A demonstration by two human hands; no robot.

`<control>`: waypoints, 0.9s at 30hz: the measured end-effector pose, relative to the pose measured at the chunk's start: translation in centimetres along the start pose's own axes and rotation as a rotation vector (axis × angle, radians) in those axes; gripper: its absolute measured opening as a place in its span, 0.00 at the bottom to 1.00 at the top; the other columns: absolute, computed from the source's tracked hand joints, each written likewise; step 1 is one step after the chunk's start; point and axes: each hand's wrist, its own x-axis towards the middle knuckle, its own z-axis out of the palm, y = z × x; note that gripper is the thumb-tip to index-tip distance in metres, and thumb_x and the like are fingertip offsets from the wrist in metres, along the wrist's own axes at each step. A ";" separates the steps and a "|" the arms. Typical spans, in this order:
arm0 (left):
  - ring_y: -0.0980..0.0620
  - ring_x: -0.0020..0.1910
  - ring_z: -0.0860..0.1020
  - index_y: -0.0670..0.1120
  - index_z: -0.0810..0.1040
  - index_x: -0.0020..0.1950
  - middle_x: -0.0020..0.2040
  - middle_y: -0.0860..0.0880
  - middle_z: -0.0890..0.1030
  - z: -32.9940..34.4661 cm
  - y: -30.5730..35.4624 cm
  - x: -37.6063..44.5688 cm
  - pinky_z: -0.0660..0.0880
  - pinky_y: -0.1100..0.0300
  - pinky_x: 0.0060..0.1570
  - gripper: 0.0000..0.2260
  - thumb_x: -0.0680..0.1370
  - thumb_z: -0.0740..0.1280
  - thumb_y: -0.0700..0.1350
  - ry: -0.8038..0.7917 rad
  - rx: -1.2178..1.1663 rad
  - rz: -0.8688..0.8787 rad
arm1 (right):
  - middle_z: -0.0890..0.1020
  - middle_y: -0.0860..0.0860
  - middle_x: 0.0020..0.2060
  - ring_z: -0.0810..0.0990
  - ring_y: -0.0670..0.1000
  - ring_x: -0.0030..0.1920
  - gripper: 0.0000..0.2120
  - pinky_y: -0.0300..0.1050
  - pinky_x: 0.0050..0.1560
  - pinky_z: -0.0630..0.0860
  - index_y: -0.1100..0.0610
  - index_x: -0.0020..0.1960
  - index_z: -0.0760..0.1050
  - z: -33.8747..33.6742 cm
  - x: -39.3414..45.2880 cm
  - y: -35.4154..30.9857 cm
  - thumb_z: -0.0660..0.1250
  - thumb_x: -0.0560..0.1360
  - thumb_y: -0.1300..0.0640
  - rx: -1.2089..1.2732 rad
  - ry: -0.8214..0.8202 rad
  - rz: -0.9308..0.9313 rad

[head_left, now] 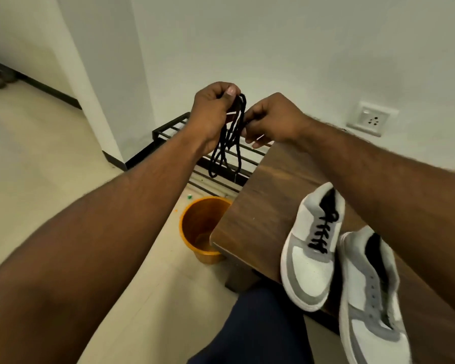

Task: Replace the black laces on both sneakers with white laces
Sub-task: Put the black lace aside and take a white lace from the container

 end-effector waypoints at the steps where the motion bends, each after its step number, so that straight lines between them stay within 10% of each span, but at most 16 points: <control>1: 0.53 0.38 0.76 0.44 0.77 0.43 0.38 0.48 0.78 -0.7 -0.8 0.6 0.76 0.60 0.40 0.12 0.83 0.60 0.39 0.005 0.005 -0.012 | 0.83 0.61 0.40 0.82 0.52 0.35 0.08 0.47 0.38 0.83 0.68 0.50 0.80 0.9 0.8 0.5 0.69 0.72 0.72 0.023 0.002 0.012; 12: 0.51 0.39 0.79 0.46 0.73 0.62 0.40 0.45 0.79 -7.0 -13.3 2.5 0.79 0.53 0.41 0.09 0.83 0.59 0.39 0.018 0.262 -0.073 | 0.82 0.56 0.35 0.81 0.52 0.35 0.05 0.51 0.39 0.81 0.60 0.38 0.80 10.6 7.5 8.5 0.73 0.71 0.66 -0.052 -0.084 0.122; 20: 0.53 0.43 0.79 0.39 0.79 0.54 0.45 0.46 0.80 -9.6 -21.0 3.3 0.78 0.59 0.42 0.10 0.83 0.58 0.39 -0.023 0.479 -0.153 | 0.83 0.55 0.38 0.83 0.50 0.36 0.03 0.45 0.36 0.81 0.57 0.43 0.81 14.8 10.1 13.4 0.72 0.73 0.64 -0.133 -0.141 0.198; 27: 0.50 0.65 0.74 0.42 0.78 0.64 0.64 0.45 0.78 -11.4 -24.9 3.3 0.71 0.60 0.62 0.13 0.83 0.58 0.38 -0.110 0.726 -0.238 | 0.81 0.54 0.45 0.82 0.53 0.44 0.09 0.46 0.43 0.80 0.56 0.52 0.80 16.0 10.5 17.7 0.70 0.74 0.66 -0.524 -0.273 0.217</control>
